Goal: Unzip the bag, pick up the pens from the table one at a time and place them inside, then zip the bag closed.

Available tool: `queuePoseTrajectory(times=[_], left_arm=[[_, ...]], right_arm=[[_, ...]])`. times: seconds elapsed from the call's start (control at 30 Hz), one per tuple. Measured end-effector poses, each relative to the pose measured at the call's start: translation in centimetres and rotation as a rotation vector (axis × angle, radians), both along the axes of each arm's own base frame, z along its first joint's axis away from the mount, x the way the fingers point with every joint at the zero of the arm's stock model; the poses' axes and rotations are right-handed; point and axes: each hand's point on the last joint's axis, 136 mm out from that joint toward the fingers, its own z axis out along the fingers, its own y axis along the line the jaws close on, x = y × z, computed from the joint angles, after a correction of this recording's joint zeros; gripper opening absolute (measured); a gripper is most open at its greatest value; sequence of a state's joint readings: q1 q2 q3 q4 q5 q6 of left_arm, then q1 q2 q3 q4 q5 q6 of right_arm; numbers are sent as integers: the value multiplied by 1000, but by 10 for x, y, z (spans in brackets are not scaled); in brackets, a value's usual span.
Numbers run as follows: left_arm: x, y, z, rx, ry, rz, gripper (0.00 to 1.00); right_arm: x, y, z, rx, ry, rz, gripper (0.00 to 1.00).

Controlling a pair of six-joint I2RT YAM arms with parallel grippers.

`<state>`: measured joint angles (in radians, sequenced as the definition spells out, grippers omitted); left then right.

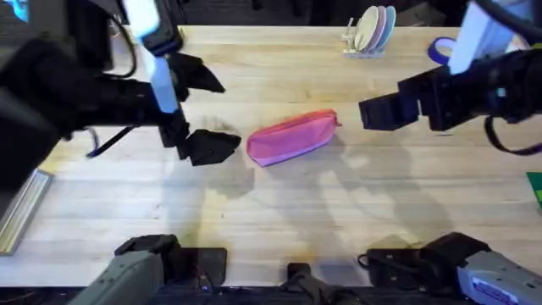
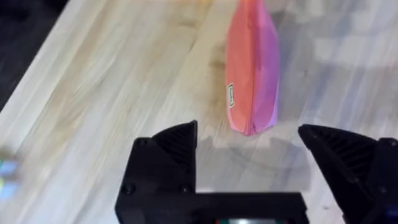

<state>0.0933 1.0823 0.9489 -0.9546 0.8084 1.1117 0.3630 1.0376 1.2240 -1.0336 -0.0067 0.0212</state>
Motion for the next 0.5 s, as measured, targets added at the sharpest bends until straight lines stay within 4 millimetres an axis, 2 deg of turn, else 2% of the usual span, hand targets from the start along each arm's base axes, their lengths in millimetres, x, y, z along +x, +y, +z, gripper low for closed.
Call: queuePoseTrajectory(times=[0.03, 0.07, 0.17, 0.33, 0.5], left_arm=[[-3, 2, 6, 2, -4, 40, 993], [-11, 9, 22, -5, -4, 167, 993], [-18, 15, 34, -37, 13, 290, 993], [-26, 20, 46, -131, 82, 454, 993], [-29, 21, 50, -214, 165, 556, 993]], right_arm=[[-1, 0, 2, 4, -9, 0, 998], [-7, -2, 10, 15, -40, 0, 998], [-11, -4, 18, 27, -72, 0, 998], [-17, -6, 26, 39, -104, 0, 998], [-18, -7, 27, 40, -106, 0, 998]])
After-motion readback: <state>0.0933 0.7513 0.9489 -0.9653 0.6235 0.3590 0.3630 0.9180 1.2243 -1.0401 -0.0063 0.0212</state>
